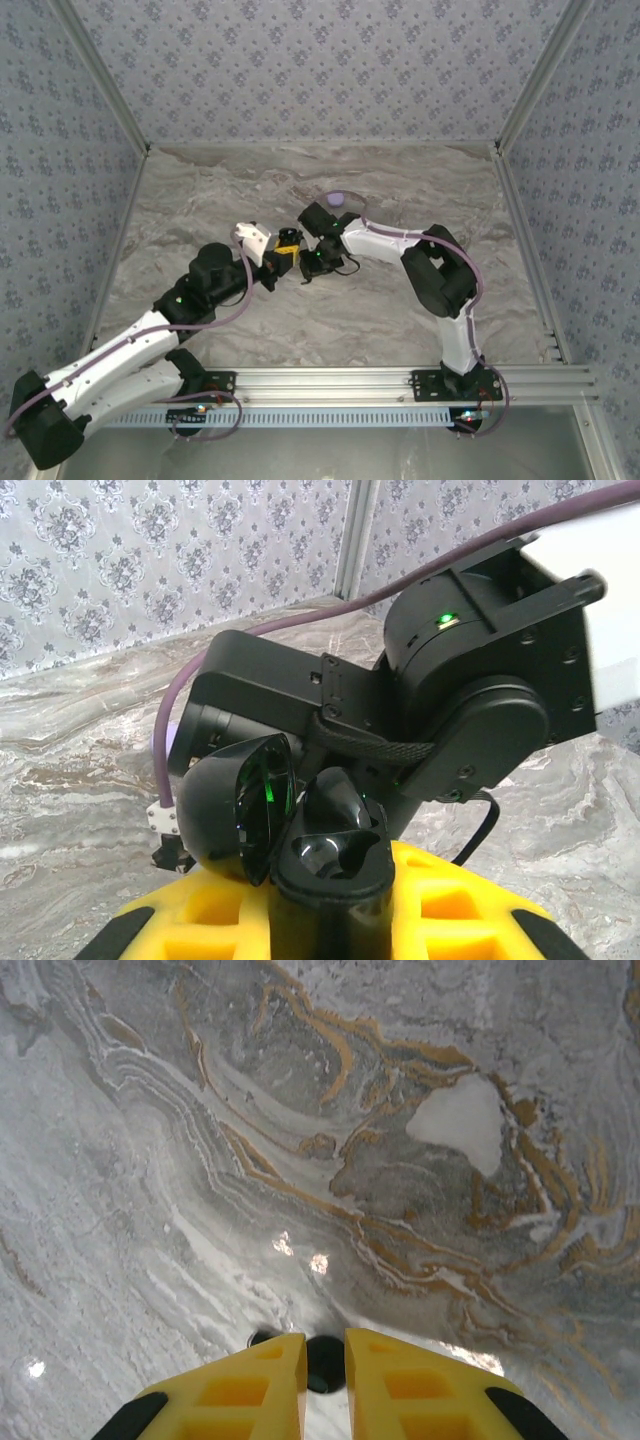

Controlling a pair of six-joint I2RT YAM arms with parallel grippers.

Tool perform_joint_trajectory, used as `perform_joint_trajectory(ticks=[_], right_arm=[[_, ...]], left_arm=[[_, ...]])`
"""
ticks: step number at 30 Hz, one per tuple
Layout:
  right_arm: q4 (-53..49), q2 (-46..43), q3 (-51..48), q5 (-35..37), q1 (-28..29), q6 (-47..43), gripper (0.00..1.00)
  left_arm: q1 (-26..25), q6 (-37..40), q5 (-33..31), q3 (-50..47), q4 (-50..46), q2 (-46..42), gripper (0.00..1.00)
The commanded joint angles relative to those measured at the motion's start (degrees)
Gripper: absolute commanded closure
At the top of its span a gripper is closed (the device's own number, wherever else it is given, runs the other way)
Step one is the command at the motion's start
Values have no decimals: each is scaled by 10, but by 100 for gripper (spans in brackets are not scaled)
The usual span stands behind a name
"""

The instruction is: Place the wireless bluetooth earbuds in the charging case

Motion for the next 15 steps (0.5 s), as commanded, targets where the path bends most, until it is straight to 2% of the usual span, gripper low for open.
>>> perform_joint_trajectory(ticks=[1,8,15], right_arm=[[-28,21,27,14,6,-7,82],[-48,20,46,24,9,-6,81],[-71,-13,42,45,9,-6,72]], left_arm=[[1,11,-8,9,5,-11,95],[1,13,-8,7,4,-14,95],[1,13,-7,7,5,-15,95]])
